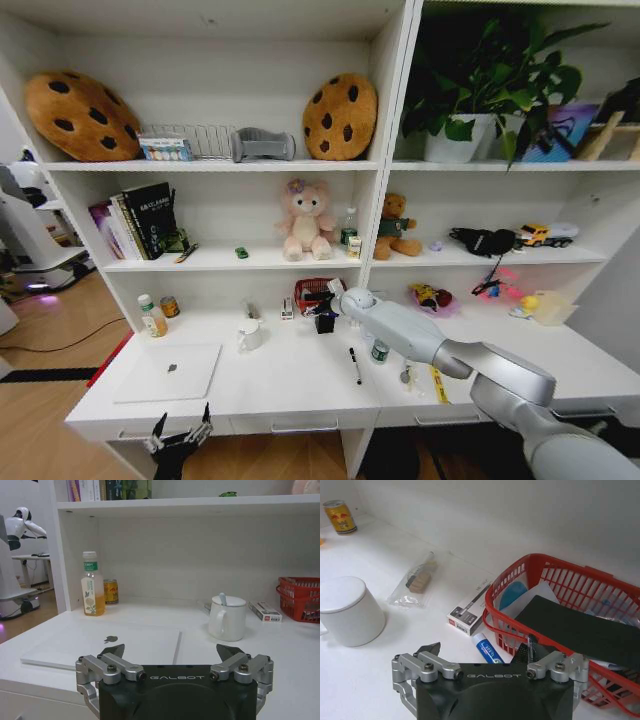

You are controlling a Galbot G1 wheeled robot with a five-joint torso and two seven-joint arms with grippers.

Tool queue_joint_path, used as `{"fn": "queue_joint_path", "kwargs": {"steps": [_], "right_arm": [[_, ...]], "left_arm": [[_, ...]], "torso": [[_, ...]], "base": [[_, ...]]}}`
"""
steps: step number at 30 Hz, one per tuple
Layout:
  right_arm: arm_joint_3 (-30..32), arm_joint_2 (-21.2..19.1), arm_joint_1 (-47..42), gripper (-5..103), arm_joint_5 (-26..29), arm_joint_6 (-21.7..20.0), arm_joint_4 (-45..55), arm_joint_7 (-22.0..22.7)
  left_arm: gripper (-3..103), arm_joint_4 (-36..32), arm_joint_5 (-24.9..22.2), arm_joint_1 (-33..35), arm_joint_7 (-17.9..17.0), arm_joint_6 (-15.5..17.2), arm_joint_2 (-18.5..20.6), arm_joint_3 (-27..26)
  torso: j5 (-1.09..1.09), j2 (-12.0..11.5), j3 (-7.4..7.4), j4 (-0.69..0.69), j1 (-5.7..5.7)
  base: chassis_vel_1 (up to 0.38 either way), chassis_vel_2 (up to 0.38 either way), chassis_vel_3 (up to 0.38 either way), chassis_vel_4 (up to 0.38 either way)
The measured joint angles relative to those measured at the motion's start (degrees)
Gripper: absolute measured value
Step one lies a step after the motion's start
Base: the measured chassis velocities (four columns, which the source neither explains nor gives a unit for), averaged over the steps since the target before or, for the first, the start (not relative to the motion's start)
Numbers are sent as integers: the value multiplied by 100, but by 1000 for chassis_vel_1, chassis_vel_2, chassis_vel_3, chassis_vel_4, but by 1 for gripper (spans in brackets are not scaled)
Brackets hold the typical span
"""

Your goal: Organize the objects on the table.

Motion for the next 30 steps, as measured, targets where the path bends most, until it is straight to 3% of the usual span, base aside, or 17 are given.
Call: {"fn": "queue_joint_path", "kwargs": {"steps": [4,16,30], "right_arm": [[-15,47,121,102,-849,428,-268,-985],[-78,105,220,100,-2486,1192,-588,-2268],[-86,186,251,99,-2700,1328,-767,-2252]], "left_arm": [[100,53,67,-10,23,-38,-56,73],[100,86,25,-59,18,-28,-31,55],[100,113,30,-77,12,-22,-34,94]], "torso": [[0,0,0,1,0],[0,0,1,1,0],[0,0,0,0,0]], "base": [[0,0,0,0],[0,0,0,0],[0,0,0,0]]}}
